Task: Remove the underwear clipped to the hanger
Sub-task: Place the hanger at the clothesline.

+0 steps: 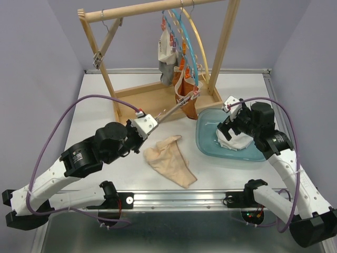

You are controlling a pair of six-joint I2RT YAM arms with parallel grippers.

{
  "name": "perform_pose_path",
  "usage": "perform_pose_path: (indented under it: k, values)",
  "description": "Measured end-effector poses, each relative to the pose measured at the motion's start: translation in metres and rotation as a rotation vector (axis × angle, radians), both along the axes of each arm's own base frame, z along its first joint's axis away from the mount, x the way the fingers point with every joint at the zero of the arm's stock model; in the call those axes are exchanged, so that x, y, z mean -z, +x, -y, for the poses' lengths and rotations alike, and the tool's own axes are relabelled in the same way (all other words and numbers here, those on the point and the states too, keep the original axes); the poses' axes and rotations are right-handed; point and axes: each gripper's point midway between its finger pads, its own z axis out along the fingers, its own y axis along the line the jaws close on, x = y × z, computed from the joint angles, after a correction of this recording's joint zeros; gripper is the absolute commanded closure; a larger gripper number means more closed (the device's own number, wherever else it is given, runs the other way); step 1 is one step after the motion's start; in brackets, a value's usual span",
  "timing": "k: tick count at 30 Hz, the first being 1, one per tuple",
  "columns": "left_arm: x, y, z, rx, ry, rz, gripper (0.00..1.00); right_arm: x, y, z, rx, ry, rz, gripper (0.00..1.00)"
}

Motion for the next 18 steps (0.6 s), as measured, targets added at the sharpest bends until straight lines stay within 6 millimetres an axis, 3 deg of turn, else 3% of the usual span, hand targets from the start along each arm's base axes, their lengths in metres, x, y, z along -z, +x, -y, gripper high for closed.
perform_pose_path:
  k: [11,14,18]
  values:
    - [-0.052,0.022,-0.024,-0.258,-0.116,-0.001,1.00,-0.004,-0.001,-0.002,-0.004,0.024,0.018,0.00]
    - [-0.071,0.038,-0.034,-0.346,-0.144,0.015,1.00,-0.005,-0.002,-0.004,-0.012,0.029,0.020,0.00]
    - [-0.088,0.076,-0.054,-0.481,-0.180,0.014,1.00,-0.007,-0.003,-0.005,-0.020,0.037,0.024,0.00]
